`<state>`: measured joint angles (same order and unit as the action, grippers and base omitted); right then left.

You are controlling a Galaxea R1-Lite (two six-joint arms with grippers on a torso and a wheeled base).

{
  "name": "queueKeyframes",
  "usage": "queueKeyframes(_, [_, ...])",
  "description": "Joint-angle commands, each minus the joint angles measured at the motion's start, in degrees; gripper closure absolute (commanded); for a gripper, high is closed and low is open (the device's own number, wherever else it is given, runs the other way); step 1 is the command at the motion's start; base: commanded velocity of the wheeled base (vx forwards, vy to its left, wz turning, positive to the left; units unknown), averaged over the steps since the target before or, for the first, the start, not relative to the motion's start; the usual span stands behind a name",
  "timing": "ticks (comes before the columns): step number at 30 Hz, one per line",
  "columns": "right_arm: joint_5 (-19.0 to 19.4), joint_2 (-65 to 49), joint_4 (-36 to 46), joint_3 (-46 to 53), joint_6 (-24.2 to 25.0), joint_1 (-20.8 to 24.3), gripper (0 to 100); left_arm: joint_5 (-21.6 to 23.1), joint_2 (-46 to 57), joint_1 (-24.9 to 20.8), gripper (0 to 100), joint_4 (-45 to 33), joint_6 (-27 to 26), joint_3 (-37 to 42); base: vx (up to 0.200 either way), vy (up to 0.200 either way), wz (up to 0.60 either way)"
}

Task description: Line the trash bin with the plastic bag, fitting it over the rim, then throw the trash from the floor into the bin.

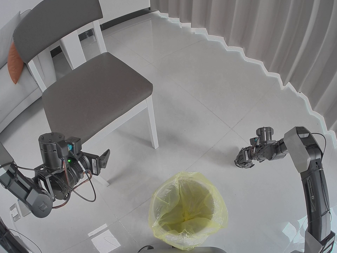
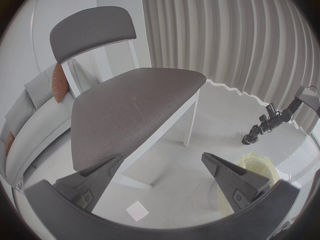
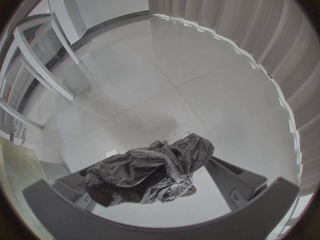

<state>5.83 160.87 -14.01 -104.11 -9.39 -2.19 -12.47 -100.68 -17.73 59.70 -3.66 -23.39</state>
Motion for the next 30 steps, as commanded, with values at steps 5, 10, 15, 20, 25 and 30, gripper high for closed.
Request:
queueKeyframes(5, [0.85,-5.92,-0.76,7.60,-0.02,-0.62,100,0.96,-0.39,-3.54,0,1.56,1.02,0.89,0.000,0.000,0.00])
queueKeyframes(10, [2.08,-16.64,-5.24,20.08,0.16,-1.41,100,2.28,-0.74,-3.72,0,1.65,0.76,2.21,0.000,0.000,0.00])
queueKeyframes(15, [4.02,-29.21,-15.17,36.17,-0.19,-1.15,100,2.36,-1.36,-3.72,0,1.04,0.32,3.53,0.000,0.000,0.00])
queueKeyframes(20, [7.80,-43.18,-17.90,48.47,0.33,1.32,100,2.63,-4.17,-5.13,0,2.00,0.23,4.67,0.000,0.000,0.00])
queueKeyframes(25, [8.76,-58.12,-17.72,59.46,2.71,9.49,100,2.63,-6.63,-6.62,0,4.20,0.14,4.59,0.000,0.000,0.00])
queueKeyframes(30, [8.76,-67.53,-17.55,65.52,5.78,17.49,100,2.63,-8.13,-7.68,0,6.84,0.32,5.82,0.000,0.000,0.00])
